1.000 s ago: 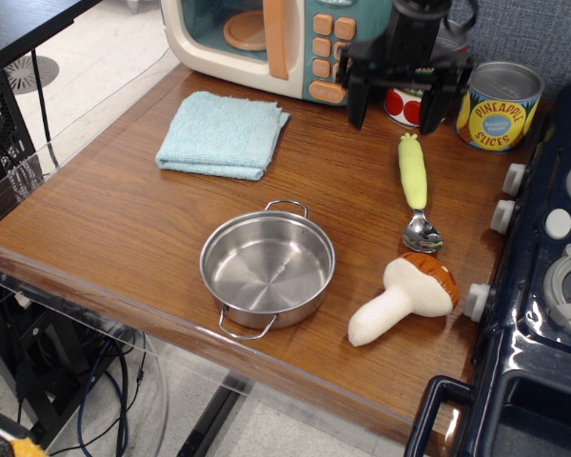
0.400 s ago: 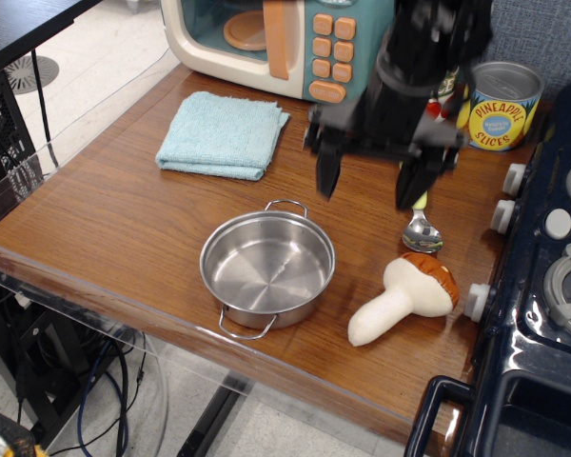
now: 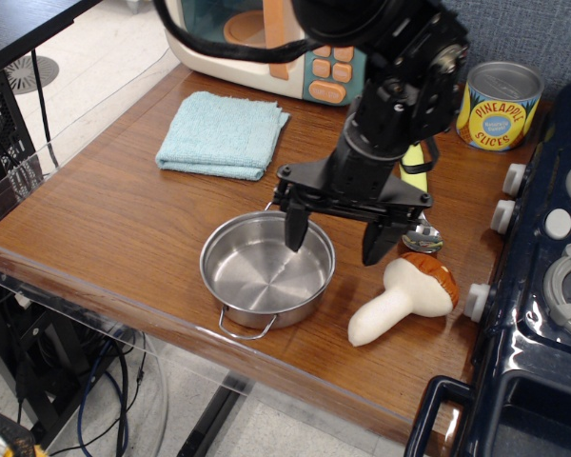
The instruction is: Move the silver pan on top of the blue rag.
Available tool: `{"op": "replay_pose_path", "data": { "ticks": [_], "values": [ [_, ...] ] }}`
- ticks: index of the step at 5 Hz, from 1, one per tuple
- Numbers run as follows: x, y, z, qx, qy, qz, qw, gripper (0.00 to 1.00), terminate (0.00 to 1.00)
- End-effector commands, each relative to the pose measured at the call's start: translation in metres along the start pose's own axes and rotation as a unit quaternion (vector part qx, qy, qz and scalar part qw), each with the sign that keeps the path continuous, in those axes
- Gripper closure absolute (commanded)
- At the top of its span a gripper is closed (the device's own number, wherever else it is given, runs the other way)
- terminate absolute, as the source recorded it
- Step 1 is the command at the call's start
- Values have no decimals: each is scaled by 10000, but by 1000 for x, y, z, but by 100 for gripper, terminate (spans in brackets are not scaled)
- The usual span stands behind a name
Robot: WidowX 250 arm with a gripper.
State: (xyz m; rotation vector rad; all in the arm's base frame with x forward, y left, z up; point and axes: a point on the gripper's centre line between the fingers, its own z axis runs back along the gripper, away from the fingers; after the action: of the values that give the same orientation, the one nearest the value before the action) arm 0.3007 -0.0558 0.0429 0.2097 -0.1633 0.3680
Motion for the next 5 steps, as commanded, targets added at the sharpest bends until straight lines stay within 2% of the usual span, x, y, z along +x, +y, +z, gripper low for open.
{"op": "replay_pose_path", "data": {
  "ticks": [1,2,5],
  "values": [
    [-9,4,-18,159,156,-76,9997,0,0],
    [-11,1,-26,164,53,-138,9998,100,0],
    [-8,1,-15,114,-126,-127,9998,100,0]
  ]
}}
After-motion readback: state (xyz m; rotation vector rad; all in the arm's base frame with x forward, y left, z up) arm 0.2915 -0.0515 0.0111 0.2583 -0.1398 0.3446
